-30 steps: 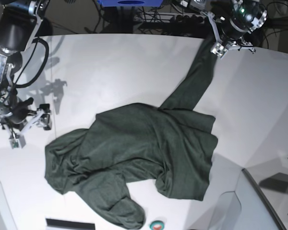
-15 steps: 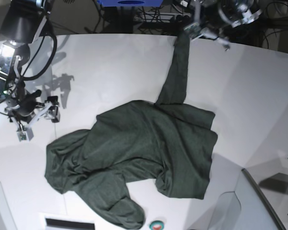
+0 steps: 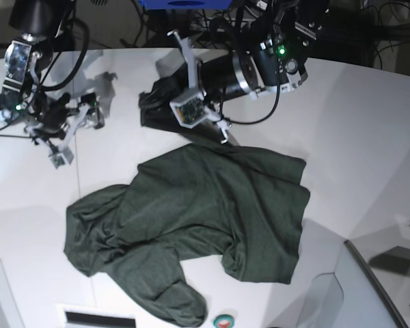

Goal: Layout the t-shirt on the table in an organized manner, then fold the t-shirt properly
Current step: 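Bring both grippers together over the shirt and grasp its fabric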

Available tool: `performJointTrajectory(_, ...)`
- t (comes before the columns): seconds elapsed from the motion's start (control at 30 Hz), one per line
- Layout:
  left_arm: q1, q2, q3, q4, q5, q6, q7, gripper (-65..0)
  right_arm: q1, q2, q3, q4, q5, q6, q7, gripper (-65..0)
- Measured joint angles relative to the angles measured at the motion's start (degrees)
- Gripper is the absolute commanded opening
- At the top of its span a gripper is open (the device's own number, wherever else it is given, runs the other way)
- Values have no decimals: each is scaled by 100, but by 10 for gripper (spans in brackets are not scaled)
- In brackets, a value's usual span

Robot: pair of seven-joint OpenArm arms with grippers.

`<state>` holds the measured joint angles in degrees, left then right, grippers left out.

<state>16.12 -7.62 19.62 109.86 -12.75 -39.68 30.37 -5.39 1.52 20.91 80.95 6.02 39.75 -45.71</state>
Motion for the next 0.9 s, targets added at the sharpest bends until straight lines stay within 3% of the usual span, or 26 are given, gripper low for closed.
performJointTrajectory(0.2, -684, 166, 52, 0, -1307, 22, 39, -650, -374, 48, -365, 31, -13, -2, 219, -141)
performJointTrajectory(0.37, -1480, 208, 839, 0, -2173, 153, 13, -650, -675, -166, -590, 229, -22, -4, 621, -135)
performJointTrajectory(0.47, -1797, 251, 1344, 2, -2205, 520, 2, -650, -1043, -597, -612, 767, -42, -7, 1202, -134)
performJointTrajectory(0.53, -1899, 240, 1497, 2, -2223, 590, -11, -650, -1005, -739, -649, 968, -24, 17, 1427, -134)
performJointTrajectory(0.9, -1884, 297, 1521, 28, -2243, 651, -9, -650, -682, -754, -629, 1266, -37, 17, 2028, -134)
